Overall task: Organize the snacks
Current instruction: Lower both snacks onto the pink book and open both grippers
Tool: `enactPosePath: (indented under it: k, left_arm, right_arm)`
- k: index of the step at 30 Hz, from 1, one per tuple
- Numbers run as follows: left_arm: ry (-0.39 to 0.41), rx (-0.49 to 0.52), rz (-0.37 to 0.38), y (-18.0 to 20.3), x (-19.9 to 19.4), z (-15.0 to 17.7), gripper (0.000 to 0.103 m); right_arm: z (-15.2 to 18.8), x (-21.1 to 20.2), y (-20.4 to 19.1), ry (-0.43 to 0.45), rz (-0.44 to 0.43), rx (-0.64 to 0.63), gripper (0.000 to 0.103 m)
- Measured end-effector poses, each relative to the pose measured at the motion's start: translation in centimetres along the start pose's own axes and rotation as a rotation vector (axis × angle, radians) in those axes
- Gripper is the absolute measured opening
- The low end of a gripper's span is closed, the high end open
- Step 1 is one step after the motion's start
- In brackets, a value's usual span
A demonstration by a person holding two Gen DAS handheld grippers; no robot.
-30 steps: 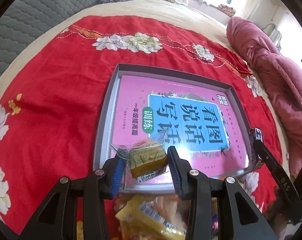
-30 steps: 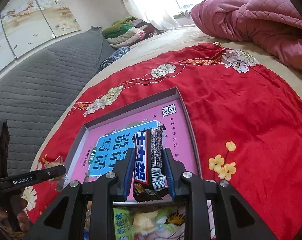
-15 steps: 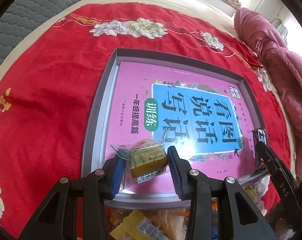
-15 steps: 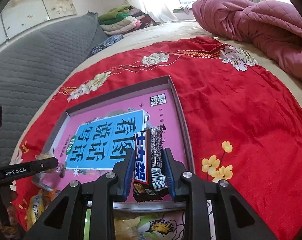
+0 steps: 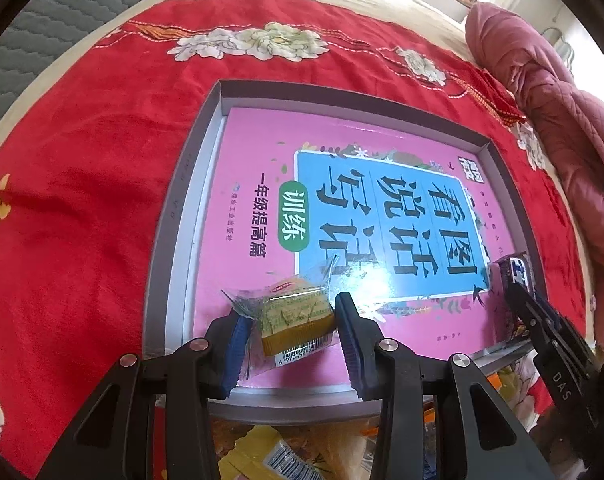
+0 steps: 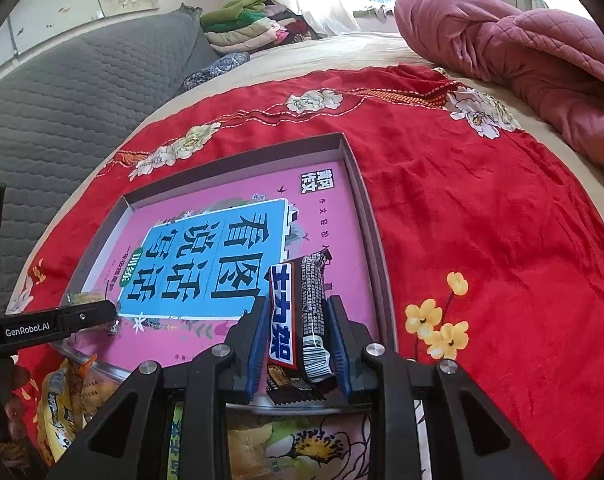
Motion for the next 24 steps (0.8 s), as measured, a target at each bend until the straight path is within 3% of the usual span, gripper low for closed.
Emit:
enactPosePath:
  k: [12, 15, 20, 24]
  left_arm:
    - [-0.013, -0.004, 0.006, -0.3, 0.0, 0.2, 0.047]
    - [-0.007, -0.006, 0.008, -0.3, -0.3, 0.1, 0.05]
    - [0.002, -0.007, 0.015, -0.4, -0.8, -0.1, 0.051]
    - [0.01, -0.008, 0.014, -0.5, -1.2, -0.2, 0.052]
  right_arm:
    - [0.1, 0.1, -0.1, -0.004, 0.007, -0.011, 0.03]
    - [0.0, 0.0, -0.2, -0.001, 0.0, -0.011, 0.034]
    - [-0.1, -0.5, -0.6, 0.018, 0.007, -0.033, 0.054]
    - [-0.2, -0.7, -0.5, 0.025, -0.005, -0.023, 0.054]
Point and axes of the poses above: each gripper's, at about its wrist camera, not at the fingertips, and x roughly the way its jaws point, y to its right, z to its underside, the point moved 7 cm from there along x, roughly the way its jaws point, and after that the axes turned 9 degrees about -z, right-handed, at the moved point
